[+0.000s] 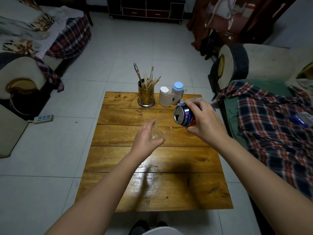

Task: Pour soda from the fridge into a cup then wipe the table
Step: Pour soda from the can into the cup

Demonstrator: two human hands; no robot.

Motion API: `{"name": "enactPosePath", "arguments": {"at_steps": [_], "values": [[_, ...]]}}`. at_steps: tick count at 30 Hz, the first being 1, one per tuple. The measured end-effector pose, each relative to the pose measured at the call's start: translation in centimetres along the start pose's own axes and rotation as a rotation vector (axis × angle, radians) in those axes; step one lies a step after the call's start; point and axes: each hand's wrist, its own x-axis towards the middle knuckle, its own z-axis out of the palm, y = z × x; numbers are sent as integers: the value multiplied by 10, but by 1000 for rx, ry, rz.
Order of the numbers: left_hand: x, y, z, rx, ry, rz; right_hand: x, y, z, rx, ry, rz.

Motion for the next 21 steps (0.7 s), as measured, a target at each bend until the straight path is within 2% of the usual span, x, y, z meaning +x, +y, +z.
{"name": "enactPosePath", "arguments": {"at_steps": [21], "values": [[-8,-6,3,-32,5,-34,-1,-11,1,-113,48,-106]]}}
